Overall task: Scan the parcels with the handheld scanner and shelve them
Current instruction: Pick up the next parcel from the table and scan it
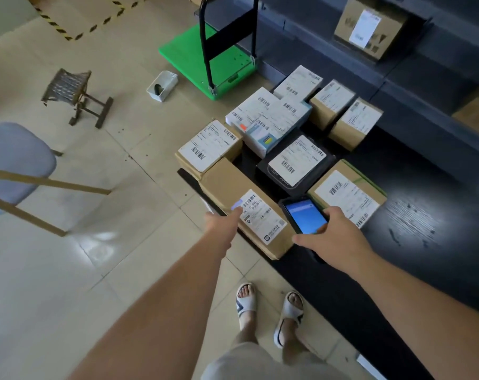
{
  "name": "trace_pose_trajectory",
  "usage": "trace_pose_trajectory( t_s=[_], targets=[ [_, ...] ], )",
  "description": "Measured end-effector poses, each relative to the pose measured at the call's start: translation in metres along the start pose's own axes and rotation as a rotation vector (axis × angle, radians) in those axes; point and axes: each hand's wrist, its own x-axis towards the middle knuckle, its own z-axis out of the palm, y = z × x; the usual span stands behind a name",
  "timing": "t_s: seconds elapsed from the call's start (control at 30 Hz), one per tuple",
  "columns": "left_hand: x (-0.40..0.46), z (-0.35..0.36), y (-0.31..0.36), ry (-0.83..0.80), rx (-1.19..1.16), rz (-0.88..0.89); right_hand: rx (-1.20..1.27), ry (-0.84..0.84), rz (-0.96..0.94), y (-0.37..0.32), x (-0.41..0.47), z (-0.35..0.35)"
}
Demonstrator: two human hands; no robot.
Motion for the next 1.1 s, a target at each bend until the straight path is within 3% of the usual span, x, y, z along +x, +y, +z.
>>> trace_pose_trajectory(
  t_s=[0.2, 0.43, 0.73, 1.1],
  targets=[
    [0.023, 0.011, 0.009, -0.02, -0.196, -0.127, 0.046, 0.023, 0.019, -0.003, 0.016, 0.005],
    [0.038, 0.019, 0.007, -0.066, -0.305, -0.107, 0.089, 0.034, 0.027, 0.0, 0.019, 0.008],
    [0.036, 0.019, -0.003, -0.152, -0.32, -0.098, 0.122, 0.063, 0.04, 0.008, 0.01, 0.007],
    [0.026, 0.02, -0.037, -0.142, -0.351, -0.147, 0.111, 0.085, 0.04, 0.033, -0.017, 0.011]
  ],
)
